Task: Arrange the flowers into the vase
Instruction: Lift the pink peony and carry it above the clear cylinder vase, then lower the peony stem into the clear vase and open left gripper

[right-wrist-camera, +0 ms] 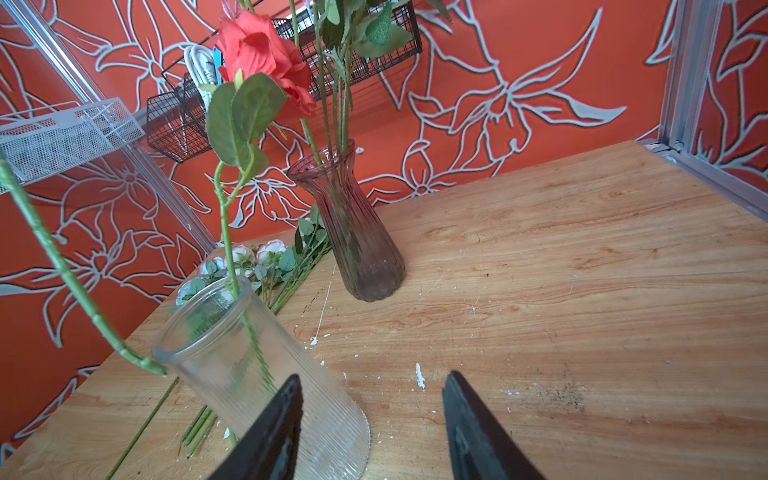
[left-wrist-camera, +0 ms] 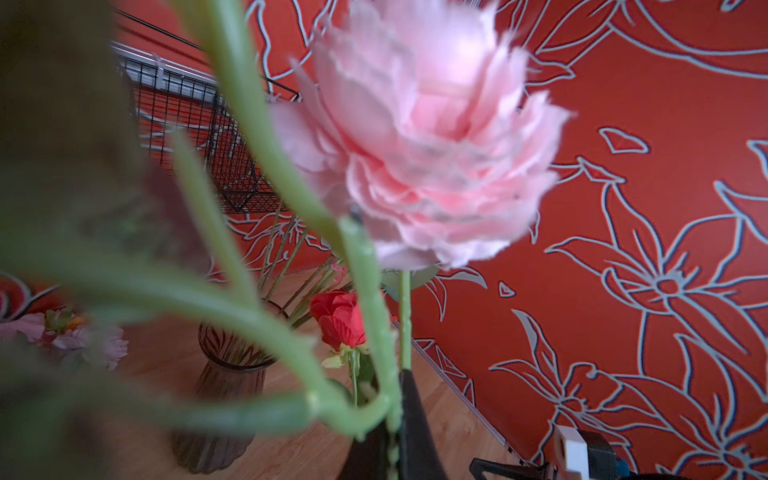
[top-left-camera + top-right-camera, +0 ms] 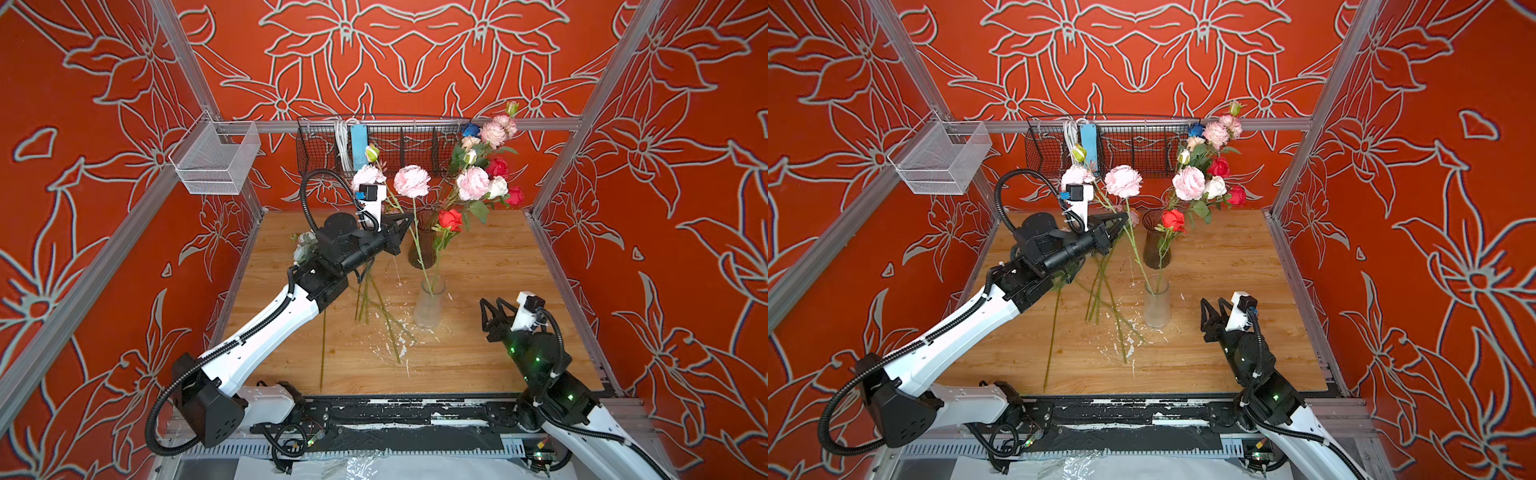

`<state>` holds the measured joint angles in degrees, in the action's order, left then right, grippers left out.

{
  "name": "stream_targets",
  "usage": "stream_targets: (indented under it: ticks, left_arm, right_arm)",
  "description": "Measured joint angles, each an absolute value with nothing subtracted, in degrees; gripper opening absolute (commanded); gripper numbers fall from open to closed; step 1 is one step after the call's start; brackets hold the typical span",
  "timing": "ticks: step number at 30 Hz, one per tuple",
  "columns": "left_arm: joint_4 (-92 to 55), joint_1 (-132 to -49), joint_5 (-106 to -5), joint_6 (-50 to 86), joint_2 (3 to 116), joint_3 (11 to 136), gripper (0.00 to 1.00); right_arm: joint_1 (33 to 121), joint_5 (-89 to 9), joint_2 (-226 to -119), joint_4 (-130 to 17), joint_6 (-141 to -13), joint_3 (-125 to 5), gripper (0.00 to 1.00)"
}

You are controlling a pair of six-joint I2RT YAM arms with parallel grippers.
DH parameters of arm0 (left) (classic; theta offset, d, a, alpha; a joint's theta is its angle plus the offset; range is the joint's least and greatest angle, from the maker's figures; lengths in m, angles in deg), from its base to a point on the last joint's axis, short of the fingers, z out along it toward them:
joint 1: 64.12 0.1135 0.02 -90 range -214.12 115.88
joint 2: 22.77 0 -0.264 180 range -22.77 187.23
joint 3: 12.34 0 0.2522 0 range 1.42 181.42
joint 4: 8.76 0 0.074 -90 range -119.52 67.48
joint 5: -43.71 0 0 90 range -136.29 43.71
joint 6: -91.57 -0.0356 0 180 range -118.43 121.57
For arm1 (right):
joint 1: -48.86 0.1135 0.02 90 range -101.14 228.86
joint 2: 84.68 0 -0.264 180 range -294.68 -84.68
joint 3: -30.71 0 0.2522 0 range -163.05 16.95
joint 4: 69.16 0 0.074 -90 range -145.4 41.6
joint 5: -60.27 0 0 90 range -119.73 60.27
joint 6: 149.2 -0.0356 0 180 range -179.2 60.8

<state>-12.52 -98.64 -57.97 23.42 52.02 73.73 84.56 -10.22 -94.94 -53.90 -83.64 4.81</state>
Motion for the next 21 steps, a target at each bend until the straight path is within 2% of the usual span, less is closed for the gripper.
stream_targets:
  ticks: [21]
  left_arm:
    - [-13.00,-98.95,-61.08,21.89,54.05,80.03,0.00]
  right_arm:
    - [84.56,-10.22,-96.87,-53.90,-83.62,4.81,0.56]
